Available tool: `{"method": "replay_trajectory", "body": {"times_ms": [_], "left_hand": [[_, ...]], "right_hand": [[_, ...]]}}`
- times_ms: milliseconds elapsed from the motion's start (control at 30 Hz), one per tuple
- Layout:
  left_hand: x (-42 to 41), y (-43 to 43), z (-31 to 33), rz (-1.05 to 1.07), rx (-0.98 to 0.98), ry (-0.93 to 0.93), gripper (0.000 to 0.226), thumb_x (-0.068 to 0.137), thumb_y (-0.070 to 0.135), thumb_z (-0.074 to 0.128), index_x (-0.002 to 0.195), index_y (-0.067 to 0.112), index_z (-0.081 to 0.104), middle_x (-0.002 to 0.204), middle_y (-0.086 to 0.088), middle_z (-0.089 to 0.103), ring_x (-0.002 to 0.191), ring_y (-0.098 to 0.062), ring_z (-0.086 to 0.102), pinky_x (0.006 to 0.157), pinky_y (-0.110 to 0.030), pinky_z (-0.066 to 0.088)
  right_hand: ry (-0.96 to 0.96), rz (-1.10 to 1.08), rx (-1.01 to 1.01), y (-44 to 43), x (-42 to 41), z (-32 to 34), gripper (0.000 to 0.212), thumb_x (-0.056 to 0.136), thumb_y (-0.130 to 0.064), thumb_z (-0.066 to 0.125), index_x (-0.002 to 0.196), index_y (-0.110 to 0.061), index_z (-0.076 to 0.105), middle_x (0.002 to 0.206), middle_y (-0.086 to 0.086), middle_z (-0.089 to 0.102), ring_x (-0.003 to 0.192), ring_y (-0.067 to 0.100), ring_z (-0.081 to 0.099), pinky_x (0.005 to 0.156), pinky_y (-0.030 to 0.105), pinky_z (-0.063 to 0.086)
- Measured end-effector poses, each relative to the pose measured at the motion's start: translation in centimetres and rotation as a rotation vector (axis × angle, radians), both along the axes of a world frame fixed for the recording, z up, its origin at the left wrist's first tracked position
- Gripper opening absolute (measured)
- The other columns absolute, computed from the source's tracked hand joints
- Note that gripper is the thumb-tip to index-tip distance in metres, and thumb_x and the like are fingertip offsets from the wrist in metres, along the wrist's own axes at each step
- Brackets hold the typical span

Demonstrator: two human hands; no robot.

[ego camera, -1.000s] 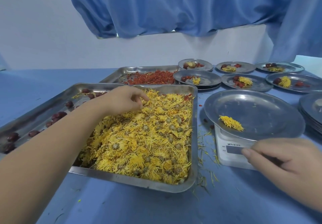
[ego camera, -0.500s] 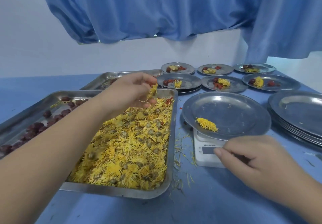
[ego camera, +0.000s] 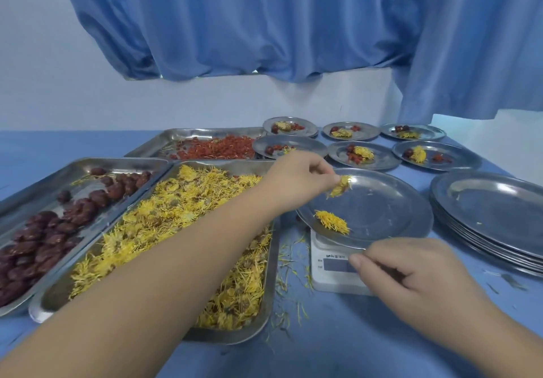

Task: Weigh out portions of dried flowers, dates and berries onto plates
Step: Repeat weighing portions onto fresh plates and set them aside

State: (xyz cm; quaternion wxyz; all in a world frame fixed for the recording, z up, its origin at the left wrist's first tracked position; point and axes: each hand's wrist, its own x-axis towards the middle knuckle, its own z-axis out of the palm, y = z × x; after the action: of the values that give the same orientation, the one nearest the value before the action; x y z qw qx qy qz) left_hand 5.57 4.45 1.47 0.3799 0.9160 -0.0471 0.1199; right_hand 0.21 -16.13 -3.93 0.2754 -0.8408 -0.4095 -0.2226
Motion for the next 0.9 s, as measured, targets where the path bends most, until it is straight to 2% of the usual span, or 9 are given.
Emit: {"method": "replay_trajectory", "body": {"times_ms": [100,233,333,400,500,633,767,833,900], "left_hand": [[-0.8,0.9,0.1,0.010,-0.011,0.007,0.014,0.091,0.028,0.059,0.081,0.031,0.069,0.082,0.018,0.069,0.081,-0.003,0.065,0.082,-0.031,0.054],[-1.2,1.0,0.0,0.021,-0.091,0.075,0.022,0.093,0.014,0.050,0.088,0.030,0.065,0.078,0.009,0.074,0.075,-0.026,0.067,0.080,-0.046,0.057],[-0.5,0.1,0.2,0.064,-0.191,0.129,0.024,0.093,0.008,0.047,0.097,0.022,0.066,0.077,0.008,0.074,0.058,-0.009,0.065,0.062,-0.027,0.057],[-0.2,-0.8,0.6,0.093,-0.360,0.207,0.024,0.095,0.006,0.044,0.099,0.019,0.064,0.081,0.005,0.074,0.050,-0.008,0.064,0.048,-0.018,0.048],[-0.3,-1.1,0.9,0.068,-0.524,0.233,0.020,0.095,0.008,0.049,0.097,0.022,0.063,0.096,0.000,0.072,0.057,-0.012,0.068,0.047,-0.020,0.048],[-1.5,2.3,0.3,0.040,-0.424,0.139,0.016,0.092,0.017,0.057,0.096,0.029,0.067,0.103,0.007,0.071,0.074,-0.010,0.072,0.064,-0.026,0.055],[-3.9,8.6,-0.6,0.161,-0.222,0.089,0.014,0.093,0.024,0.058,0.100,0.032,0.067,0.103,0.009,0.071,0.077,-0.010,0.071,0.073,-0.033,0.059],[-5.2,12.2,-0.8,0.278,-0.077,0.084,0.014,0.095,0.027,0.056,0.104,0.031,0.066,0.097,0.006,0.072,0.078,-0.026,0.069,0.071,-0.040,0.058],[-6.4,16.0,-0.9,0.383,0.025,0.080,0.015,0.096,0.029,0.055,0.108,0.030,0.065,0.088,0.004,0.071,0.060,-0.027,0.059,0.056,-0.033,0.053]], "right_hand": [[-0.003,0.039,0.004,0.4,-0.2,0.0,0.048,0.089,-0.044,0.046,0.052,-0.014,0.038,0.047,-0.001,0.034,0.045,0.009,0.034,0.046,0.023,0.030],[-0.002,0.045,-0.028,1.1,-0.3,-0.3,0.047,0.089,-0.038,0.053,0.052,-0.012,0.040,0.047,0.000,0.035,0.045,0.010,0.035,0.046,0.030,0.035],[0.009,0.030,-0.047,1.5,-0.4,-0.4,0.045,0.088,-0.033,0.055,0.052,-0.010,0.041,0.047,0.002,0.036,0.045,0.012,0.035,0.046,0.036,0.038],[0.015,0.019,-0.049,1.3,-0.5,-0.4,0.045,0.088,-0.034,0.055,0.052,-0.011,0.040,0.047,0.002,0.035,0.045,0.012,0.035,0.046,0.036,0.038],[0.011,0.012,-0.030,0.7,-0.5,-0.3,0.045,0.088,-0.034,0.055,0.053,-0.012,0.037,0.048,0.001,0.033,0.045,0.011,0.033,0.046,0.033,0.036],[-0.007,0.026,-0.003,0.9,-0.7,-0.3,0.045,0.088,-0.033,0.055,0.052,-0.013,0.037,0.048,0.001,0.033,0.046,0.011,0.033,0.045,0.032,0.035],[-0.046,0.086,-0.037,2.2,-1.0,-0.3,0.047,0.091,-0.039,0.047,0.053,-0.014,0.033,0.047,0.000,0.031,0.045,0.013,0.032,0.042,0.033,0.034],[-0.048,0.119,-0.066,2.8,-1.1,-0.2,0.047,0.091,-0.039,0.046,0.053,-0.014,0.035,0.048,-0.001,0.032,0.045,0.015,0.034,0.040,0.033,0.037],[-0.050,0.137,-0.086,3.5,-1.2,-0.1,0.046,0.092,-0.040,0.045,0.054,-0.014,0.038,0.048,-0.002,0.034,0.046,0.014,0.036,0.041,0.034,0.039]]}}
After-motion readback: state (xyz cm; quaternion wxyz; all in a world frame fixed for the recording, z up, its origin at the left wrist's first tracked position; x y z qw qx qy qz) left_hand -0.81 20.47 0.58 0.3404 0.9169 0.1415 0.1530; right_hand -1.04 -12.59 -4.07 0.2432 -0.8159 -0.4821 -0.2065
